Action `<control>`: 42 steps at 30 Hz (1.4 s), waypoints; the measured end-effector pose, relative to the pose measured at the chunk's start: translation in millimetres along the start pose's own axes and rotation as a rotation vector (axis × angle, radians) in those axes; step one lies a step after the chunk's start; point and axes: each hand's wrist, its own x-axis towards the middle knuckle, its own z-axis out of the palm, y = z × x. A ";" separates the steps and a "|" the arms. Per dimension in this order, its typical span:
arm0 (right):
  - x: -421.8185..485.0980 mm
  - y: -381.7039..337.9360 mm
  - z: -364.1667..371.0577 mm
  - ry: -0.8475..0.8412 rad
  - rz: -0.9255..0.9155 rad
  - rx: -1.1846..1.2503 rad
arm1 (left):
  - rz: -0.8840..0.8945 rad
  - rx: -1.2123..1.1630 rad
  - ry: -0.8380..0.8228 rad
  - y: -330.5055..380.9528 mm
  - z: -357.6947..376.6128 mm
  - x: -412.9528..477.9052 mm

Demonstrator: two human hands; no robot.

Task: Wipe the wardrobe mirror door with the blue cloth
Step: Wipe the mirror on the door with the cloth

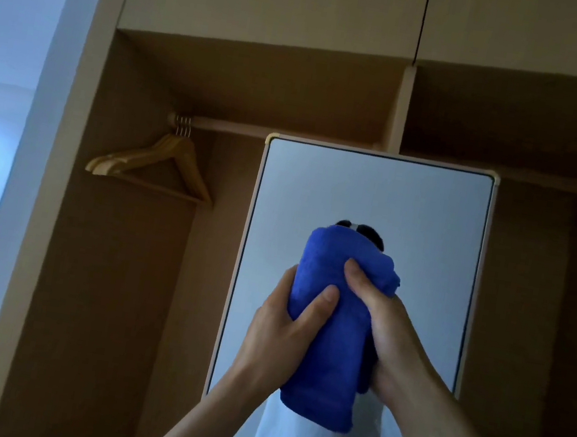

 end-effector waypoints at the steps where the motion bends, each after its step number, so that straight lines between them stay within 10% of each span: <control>1: 0.3 -0.6 1.2 0.008 -0.020 0.049 | 0.022 0.000 -0.013 2.5 -0.6 0.8; 7: 10.5 -21.7 9.6 0.075 -0.278 0.016 | 0.057 0.116 -0.057 7.9 -4.0 9.7; 20: 46.3 -42.9 62.6 0.204 -0.187 -0.229 | 0.159 0.225 -0.084 2.9 -63.3 55.4; 28: 66.9 -79.8 85.4 0.453 -0.718 -1.082 | 0.331 0.401 0.210 11.4 -101.4 111.5; 42: 122.2 -118.3 115.5 0.367 -1.098 -1.824 | 0.184 0.099 0.032 8.6 -107.6 155.9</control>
